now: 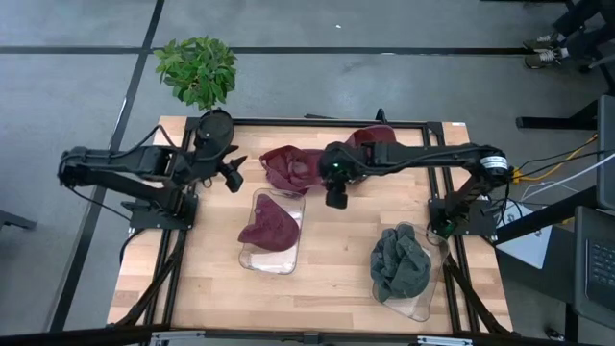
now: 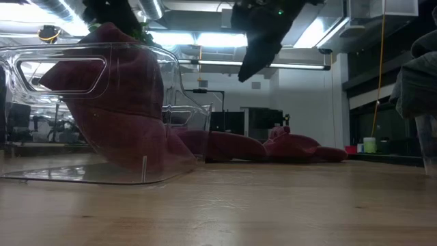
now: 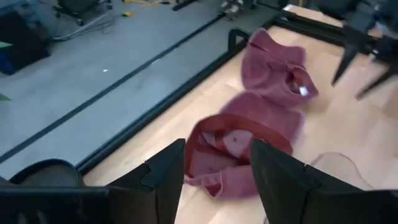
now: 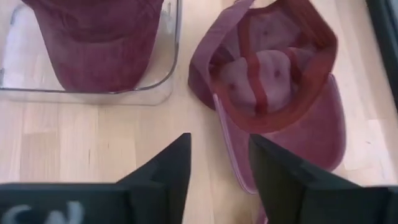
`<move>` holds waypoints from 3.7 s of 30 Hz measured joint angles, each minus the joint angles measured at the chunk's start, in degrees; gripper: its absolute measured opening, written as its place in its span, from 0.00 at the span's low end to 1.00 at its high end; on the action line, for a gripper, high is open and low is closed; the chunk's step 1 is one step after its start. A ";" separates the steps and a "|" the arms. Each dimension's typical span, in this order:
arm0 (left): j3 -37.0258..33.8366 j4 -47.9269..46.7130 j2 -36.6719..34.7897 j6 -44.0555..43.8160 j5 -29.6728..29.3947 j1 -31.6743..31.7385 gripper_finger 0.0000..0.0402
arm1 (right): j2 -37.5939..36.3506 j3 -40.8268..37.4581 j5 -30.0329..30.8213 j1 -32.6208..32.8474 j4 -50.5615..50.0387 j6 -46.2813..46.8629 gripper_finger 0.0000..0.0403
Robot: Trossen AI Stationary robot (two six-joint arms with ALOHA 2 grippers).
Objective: Pick & Place hat
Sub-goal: Put the left red cap into the left transparent bin
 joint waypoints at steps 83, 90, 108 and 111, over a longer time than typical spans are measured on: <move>0.00 13.36 4.24 10.46 5.40 5.63 0.41 | -5.54 0.29 -29.51 -19.58 1.03 21.82 0.04; 0.02 28.37 7.23 34.06 2.61 5.61 0.42 | -7.54 0.29 -41.89 -22.81 9.80 27.76 0.04; 0.01 33.96 8.40 40.00 -0.69 5.44 0.65 | -7.54 0.29 -54.34 -23.35 31.38 42.97 0.04; 0.01 34.40 9.07 41.57 -1.17 6.55 0.69 | -7.54 0.29 -56.25 -23.33 33.70 44.19 0.05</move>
